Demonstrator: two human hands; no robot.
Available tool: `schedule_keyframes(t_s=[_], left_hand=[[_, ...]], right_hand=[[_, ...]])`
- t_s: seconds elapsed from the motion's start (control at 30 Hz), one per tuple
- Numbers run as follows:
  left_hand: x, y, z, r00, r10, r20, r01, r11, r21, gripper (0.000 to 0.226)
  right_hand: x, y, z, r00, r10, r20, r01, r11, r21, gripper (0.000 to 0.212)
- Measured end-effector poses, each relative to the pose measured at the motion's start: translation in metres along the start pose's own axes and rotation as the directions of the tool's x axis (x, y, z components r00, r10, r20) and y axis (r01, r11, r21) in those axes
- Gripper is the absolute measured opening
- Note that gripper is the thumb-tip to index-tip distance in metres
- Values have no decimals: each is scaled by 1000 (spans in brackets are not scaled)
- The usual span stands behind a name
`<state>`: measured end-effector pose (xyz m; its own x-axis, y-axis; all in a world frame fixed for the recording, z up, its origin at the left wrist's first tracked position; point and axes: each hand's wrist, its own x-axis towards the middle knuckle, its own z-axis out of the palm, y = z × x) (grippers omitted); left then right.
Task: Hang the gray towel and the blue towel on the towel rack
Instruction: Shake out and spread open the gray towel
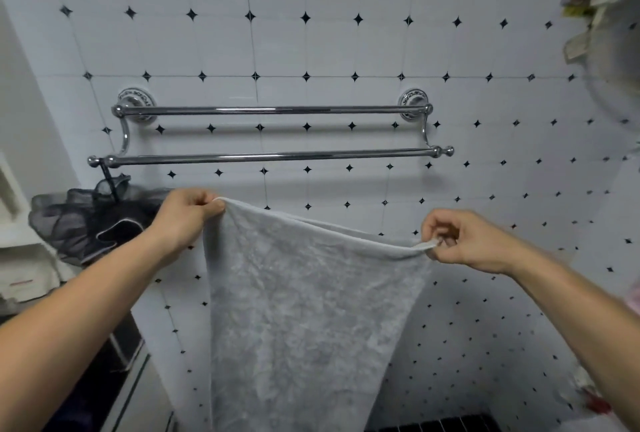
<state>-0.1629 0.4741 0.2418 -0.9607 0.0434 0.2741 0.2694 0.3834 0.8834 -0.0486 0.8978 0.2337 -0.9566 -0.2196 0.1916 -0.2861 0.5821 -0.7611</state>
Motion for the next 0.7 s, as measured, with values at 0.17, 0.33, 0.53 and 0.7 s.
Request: schedule_keyframes(t_s=[0.17,0.33,0.53,0.7], left_hand=[[-4,-3,0,997,-8,-74,10,999,32,24],[-1,-4,-2,995,-7,-95,15,997,79,24],[11,-12,-10,986,-60,-156,74,994,85,26],[14,-21,-21,985,-63,-162,74,995,62,26]], right_hand=[[11,19,-11,995,11,96,-9,1000,-19,15],[11,19,-6,955,43,293,-64,996,62,11],[14,10,22,945,-59,322,-156,784,601,17],[18,-5,33,956,-2,292,-61,977,206,17]])
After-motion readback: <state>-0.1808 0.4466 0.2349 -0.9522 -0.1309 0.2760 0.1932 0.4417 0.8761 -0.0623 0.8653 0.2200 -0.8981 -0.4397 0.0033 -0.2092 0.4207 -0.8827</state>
